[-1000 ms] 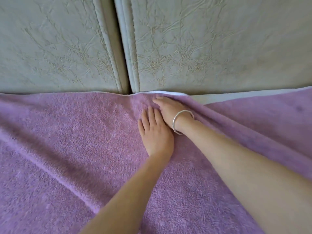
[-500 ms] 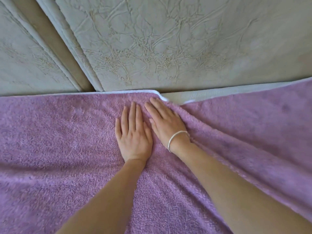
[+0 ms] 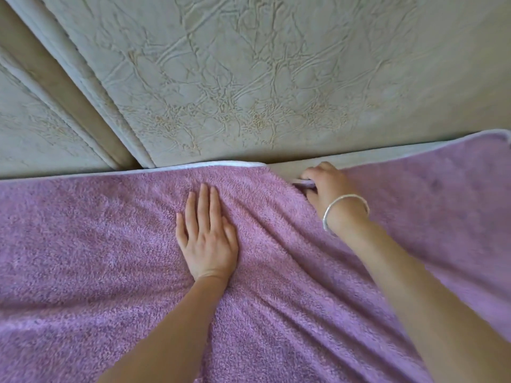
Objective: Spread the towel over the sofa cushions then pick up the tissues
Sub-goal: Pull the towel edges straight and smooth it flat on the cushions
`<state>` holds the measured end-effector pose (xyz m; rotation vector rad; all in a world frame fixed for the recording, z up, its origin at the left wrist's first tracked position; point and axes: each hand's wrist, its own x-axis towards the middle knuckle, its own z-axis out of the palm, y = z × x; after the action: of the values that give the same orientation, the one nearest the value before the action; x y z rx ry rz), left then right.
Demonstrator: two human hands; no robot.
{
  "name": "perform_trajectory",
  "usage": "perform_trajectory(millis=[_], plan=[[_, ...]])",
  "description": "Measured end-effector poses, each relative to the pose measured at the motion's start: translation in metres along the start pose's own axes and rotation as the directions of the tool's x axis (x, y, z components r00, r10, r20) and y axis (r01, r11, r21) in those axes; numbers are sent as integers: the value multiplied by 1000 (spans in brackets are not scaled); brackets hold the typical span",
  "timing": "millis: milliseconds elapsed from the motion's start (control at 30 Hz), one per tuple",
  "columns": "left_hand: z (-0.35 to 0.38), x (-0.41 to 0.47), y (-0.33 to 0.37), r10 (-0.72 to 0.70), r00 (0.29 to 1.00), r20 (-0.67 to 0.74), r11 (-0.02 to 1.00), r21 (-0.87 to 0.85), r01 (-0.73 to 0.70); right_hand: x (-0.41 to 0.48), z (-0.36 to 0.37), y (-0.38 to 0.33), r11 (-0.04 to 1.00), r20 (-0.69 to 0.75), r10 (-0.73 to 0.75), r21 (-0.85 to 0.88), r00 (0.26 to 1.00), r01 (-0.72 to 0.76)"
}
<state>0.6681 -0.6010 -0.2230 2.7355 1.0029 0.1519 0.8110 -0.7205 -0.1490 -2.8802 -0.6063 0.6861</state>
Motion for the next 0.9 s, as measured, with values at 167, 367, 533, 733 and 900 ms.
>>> perform_trajectory(millis=[167, 367, 533, 733, 900], plan=[[0, 0, 0, -8, 1000, -11, 1000, 2, 8, 27, -17, 7, 993, -285, 92, -50, 954, -110], [0, 1, 0, 8, 1000, -2, 999, 32, -8, 53, 17, 10, 981, -192, 113, -133, 975, -139], [-1, 2, 0, -3, 999, -35, 999, 37, 4, 58, 26, 15, 989, -223, 86, -102, 971, -111], [-5, 0, 6, -14, 1000, -27, 998, 57, 15, 57, 26, 20, 998, -234, 13, -58, 972, -27], [-21, 0, 19, -85, 996, 34, 993, 88, 81, 57, 10, 30, 992, -143, -116, -73, 983, 107]])
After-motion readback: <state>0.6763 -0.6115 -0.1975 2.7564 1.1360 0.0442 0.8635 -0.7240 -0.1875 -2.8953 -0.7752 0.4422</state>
